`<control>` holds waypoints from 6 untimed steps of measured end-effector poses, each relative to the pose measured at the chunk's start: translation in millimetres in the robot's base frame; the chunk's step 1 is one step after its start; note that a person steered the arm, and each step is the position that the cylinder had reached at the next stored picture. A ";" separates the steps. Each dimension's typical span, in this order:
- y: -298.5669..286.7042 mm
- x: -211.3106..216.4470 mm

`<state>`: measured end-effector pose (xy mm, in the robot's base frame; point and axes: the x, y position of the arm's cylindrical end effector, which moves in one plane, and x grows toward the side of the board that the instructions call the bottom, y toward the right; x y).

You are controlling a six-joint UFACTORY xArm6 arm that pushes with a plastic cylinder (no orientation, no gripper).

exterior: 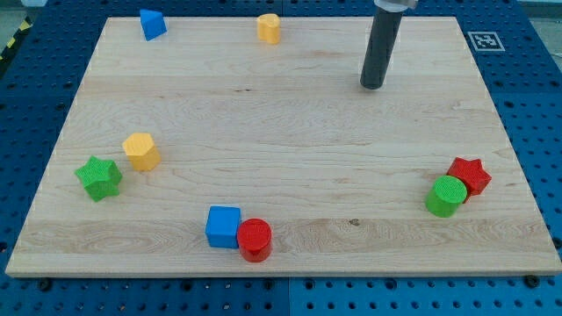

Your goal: Slide green star towards right

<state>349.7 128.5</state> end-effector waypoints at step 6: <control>-320.8 66.5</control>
<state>416.2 -192.3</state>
